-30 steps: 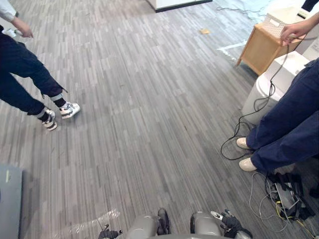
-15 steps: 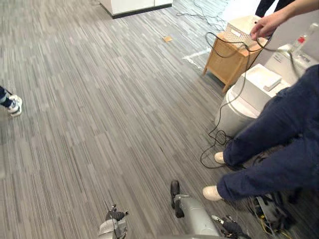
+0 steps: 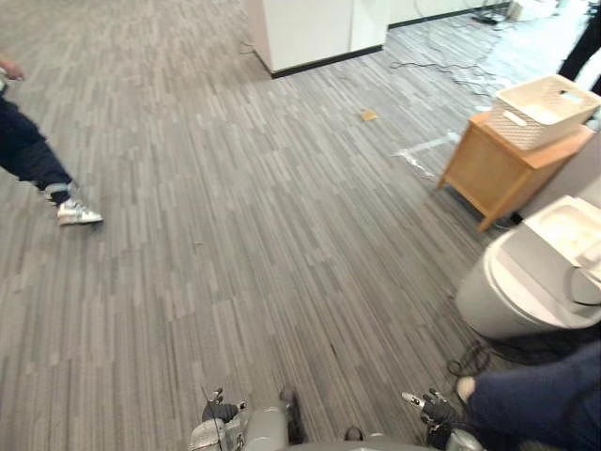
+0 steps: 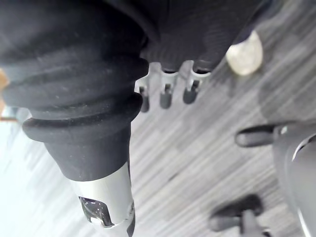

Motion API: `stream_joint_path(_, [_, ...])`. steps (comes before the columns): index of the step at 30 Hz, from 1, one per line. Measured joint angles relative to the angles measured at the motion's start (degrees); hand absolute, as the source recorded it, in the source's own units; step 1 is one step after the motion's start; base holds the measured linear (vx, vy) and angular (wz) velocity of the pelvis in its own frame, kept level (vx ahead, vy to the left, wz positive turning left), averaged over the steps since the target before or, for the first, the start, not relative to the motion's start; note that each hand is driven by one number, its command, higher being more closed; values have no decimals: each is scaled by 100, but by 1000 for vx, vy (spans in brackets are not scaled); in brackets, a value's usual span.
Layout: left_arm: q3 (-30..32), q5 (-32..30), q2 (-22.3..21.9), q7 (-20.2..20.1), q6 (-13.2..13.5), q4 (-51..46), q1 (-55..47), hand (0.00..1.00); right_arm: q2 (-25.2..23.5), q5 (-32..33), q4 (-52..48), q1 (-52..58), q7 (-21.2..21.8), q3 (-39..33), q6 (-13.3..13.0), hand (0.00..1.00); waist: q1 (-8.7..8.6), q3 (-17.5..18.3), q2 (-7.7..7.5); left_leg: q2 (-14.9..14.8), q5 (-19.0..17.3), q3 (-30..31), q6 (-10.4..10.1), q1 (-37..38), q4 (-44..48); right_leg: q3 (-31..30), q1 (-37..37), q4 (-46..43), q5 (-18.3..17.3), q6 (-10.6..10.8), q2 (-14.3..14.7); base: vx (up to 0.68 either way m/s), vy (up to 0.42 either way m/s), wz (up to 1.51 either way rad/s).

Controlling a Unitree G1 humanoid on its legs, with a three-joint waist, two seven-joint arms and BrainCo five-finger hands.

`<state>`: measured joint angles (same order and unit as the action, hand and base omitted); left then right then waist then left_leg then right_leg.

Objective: Organize washtable

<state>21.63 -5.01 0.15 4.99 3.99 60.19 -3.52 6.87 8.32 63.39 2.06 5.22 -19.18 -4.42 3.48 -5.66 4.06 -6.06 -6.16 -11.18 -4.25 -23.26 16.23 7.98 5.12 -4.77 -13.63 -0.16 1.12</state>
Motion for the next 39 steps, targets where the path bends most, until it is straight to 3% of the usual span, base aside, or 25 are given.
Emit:
stream_joint_path(1, [69,0,32,-2,-20,18,-222,0,-48,-2,52,90,3,-1,3,0,65,79,-92,100,439,-19,372,49,181,-80,139,-119,-250,269,-174,507,327,-47])
stream_joint_path(2, [160,11,63,-3,-47,35,-322,0,-106,-4,54,178,2,-28,-1,0,43,159,-230,247,530,-44,516,70,204,-111,158,-209,-363,405,-322,655,276,-31])
stream_joint_path(3, [193,38,160,4,-101,163,-390,0,-240,-9,143,311,1,-177,-3,0,32,303,-467,510,368,-139,769,276,74,-288,-17,-932,-517,675,-627,575,190,-4])
stream_joint_path(5, [216,40,242,-3,-135,270,-367,0,-364,-16,320,394,4,-305,64,0,12,278,-608,644,294,-270,945,704,-163,-729,-682,-2600,-212,1051,-778,739,248,-13])
stream_joint_path(6, [216,40,279,-3,-141,274,-340,0,-420,3,310,394,17,-438,76,0,8,240,-660,672,197,-327,990,1057,-340,-829,-973,-3426,2,965,-818,715,275,-36])
stream_joint_path(8, [108,41,320,-11,-156,329,-312,0,-413,-14,277,446,49,-405,48,0,-59,152,-592,692,-32,-335,997,2202,-886,-641,-1185,-4221,-219,532,-867,506,201,-40])
stream_joint_path(11, [100,45,341,-9,-126,337,-143,0,-414,-7,183,429,99,-218,22,0,-263,173,-617,665,-285,-379,956,3013,-1304,-470,-1588,-3846,-447,233,-667,456,118,-16])
stream_joint_path(13, [91,46,338,-5,-92,335,134,0,-397,3,138,429,118,-155,-21,0,-355,162,-583,503,-574,-438,897,3400,-1437,-415,-2281,-2724,-312,215,-139,558,80,-18])
stream_joint_path(14, [73,46,340,-3,-82,334,161,0,-385,2,147,428,115,-126,-24,0,-384,161,-580,461,-646,-447,871,3461,-1443,-409,-2433,-2318,-117,192,-11,486,66,-7])
stream_joint_path(16, [41,45,376,-4,-81,336,229,0,-408,-1,167,527,77,15,-3,0,-564,180,-696,548,-863,-345,665,3790,-1629,-388,-2874,-654,982,296,290,495,50,23])
stream_joint_path(17, [33,43,373,-12,-86,347,219,0,-433,14,168,600,75,-15,8,0,-627,180,-707,590,-934,-288,556,3917,-1644,-392,-2958,-570,1131,291,310,563,1,52])
stream_joint_path(18, [49,43,289,-24,-91,373,145,0,-436,2,194,831,68,-32,55,0,-638,184,-705,650,-1040,-193,373,4248,-1594,-465,-2896,-565,1456,-105,387,673,-23,73])
stream_joint_path(19, [163,40,174,-98,-90,379,75,0,-438,6,271,1025,87,-170,113,0,-669,256,-550,556,-1075,7,306,4416,-1401,-492,-2784,-794,2150,-428,401,712,-43,67])
stream_joint_path(20, [261,38,147,-113,-93,383,36,0,-423,4,273,1072,95,-284,121,0,-666,305,-471,482,-1082,62,289,4379,-1190,-462,-2832,-1002,2155,-440,404,711,-69,44])
stream_joint_path(22, [631,39,157,-108,-99,386,-56,0,-385,-4,269,1072,83,-478,88,0,-593,397,-415,217,-832,172,-43,3736,402,-415,-2815,-1496,1564,-582,472,653,-109,4])
stream_joint_path(23, [725,38,194,-110,-100,386,-77,0,-385,-9,262,1059,88,-520,77,0,-585,389,-407,193,-638,168,-35,3522,873,-412,-2757,-1542,1435,-596,463,648,-95,8])
stream_joint_path(24, [834,38,188,-111,-105,386,-71,0,-384,-17,233,1021,96,-539,71,0,-572,363,-404,33,-396,116,39,3213,1638,-400,-2569,-1531,1235,-609,437,630,-71,27])
stream_joint_path(26, [878,36,195,-109,-101,379,-43,0,-391,-78,246,946,85,-525,110,0,-571,202,-485,-597,-709,-489,320,2873,2897,-245,-1754,-1356,875,-679,383,571,-76,56])
stream_joint_path(27, [872,33,181,-111,-109,369,-59,0,-402,-127,243,904,70,-501,101,0,-562,224,-578,-673,-846,-596,396,2681,3031,-204,-1455,-1220,753,-670,302,467,-77,60])
stream_joint_path(31, [551,83,73,-123,-83,34,-62,0,-210,-238,160,344,56,19,74,0,-312,215,-709,-213,-1170,-497,310,1390,1860,-249,-617,-504,547,-566,-8,420,29,20])
stream_joint_path(32, [403,86,48,-113,-63,-16,-48,0,-161,-254,83,201,45,110,49,0,-211,213,-650,135,-987,-261,69,927,761,-278,-375,-246,492,-481,-136,339,128,7])
stream_joint_path(34, [217,85,31,-95,-32,-27,-46,0,34,-257,11,134,4,175,7,0,-27,255,-324,105,-643,22,-201,378,61,-356,-119,31,372,-246,-76,322,184,-25])
stream_joint_path(36, [173,83,76,-55,-42,20,-333,0,-16,-340,32,142,-4,254,1,0,78,286,-275,108,28,8,-11,406,37,-605,198,55,139,132,-201,516,316,-66])
stream_joint_path(37, [226,97,109,-53,-81,73,-537,0,-119,-445,55,200,-4,253,-3,0,51,412,-370,268,263,-40,324,497,67,-769,174,-260,-53,360,-400,724,400,-72])
stream_joint_path(39, [209,83,176,-35,-146,274,-564,0,-294,-448,99,227,-4,253,2,0,31,404,-474,321,218,-416,775,819,-50,-1109,-377,-1618,-173,625,-543,612,312,-80])
